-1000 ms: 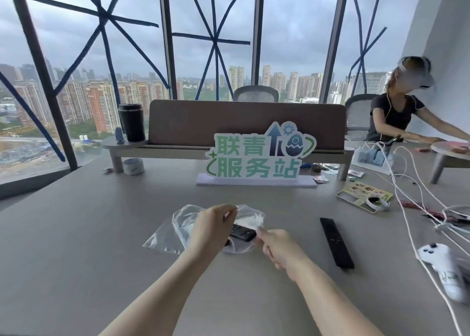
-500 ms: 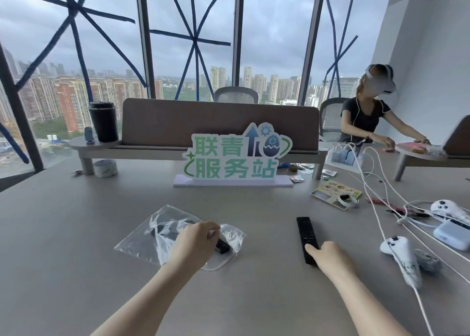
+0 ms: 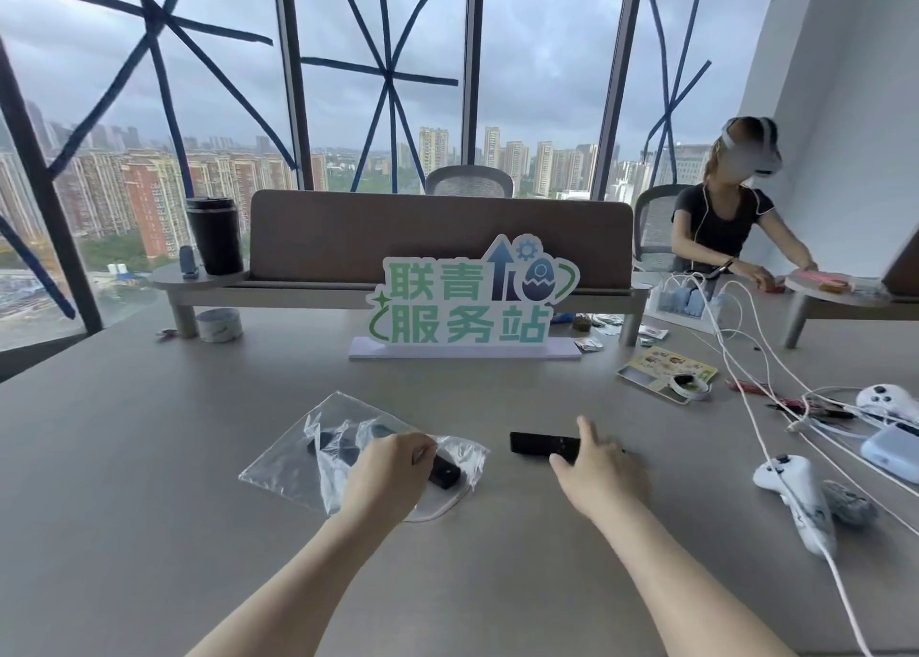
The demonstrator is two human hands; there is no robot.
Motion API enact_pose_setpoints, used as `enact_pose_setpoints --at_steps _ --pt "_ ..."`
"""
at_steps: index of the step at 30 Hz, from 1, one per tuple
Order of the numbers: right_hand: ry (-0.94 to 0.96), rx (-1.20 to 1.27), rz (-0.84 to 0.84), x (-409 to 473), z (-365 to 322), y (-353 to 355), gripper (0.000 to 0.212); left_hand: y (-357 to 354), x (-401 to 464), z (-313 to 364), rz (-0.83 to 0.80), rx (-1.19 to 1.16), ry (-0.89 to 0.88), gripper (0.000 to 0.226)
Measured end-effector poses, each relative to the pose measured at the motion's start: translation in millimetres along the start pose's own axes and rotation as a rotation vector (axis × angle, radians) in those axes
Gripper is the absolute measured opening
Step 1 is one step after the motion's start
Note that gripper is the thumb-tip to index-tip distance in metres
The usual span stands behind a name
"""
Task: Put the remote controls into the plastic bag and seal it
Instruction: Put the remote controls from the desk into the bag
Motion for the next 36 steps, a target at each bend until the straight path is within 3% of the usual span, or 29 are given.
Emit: enact_pose_setpoints --at_steps 3,7,11,14,16,19,23,27,29,32,36 --pt "0.099 -0.206 -0.170 23 -13 -7 0.061 6 2 -3 0.005 -0.030 -0.007 0.021" --pt "0.055 -0.196 -0.336 36 15 -27 0.050 14 6 -8 0.015 -0.077 -0.007 0.022" --pt "0.209 -0.181 -0.195 26 17 -24 0.035 13 12 -11 0.033 -0.018 0.002 0.018" --pt "0.343 -0.015 -0.092 8 4 -10 0.035 17 12 -9 0.037 -0.015 0.015 0.019" --pt "0.486 0.090 -0.100 -8 -17 5 0.036 22 12 -7 0.042 -0.023 0.038 0.020" --pt "0.648 0.002 -0.150 -29 -56 22 0.040 29 10 0 0.039 -0.042 0.049 0.028" --pt "0.576 -0.104 -0.078 -32 -114 21 0.027 33 1 7 0.052 -0.077 0.020 0.031" --pt "0.531 0.477 -0.143 -26 -171 -8 0.054 44 3 -4 0.094 -0.111 0.041 0.023" --pt "0.466 0.622 -0.008 -22 -165 -10 0.051 54 5 -11 0.123 -0.120 0.068 0.024" --pt "0.351 0.556 0.151 -20 -130 -8 0.044 63 5 -19 0.148 -0.145 0.077 0.023" --pt "0.335 0.480 -0.024 -20 -125 -27 0.052 63 0 -19 0.132 -0.133 0.033 0.022"
Point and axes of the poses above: each hand's wrist, its own x-axis towards the middle knuckle, its own y-axis out of the back of the hand, z = x × y, the point moved 7 cm from there along x, towards the middle knuckle, and after that the axes turned 15 degrees about y, right-handed, at the moved point
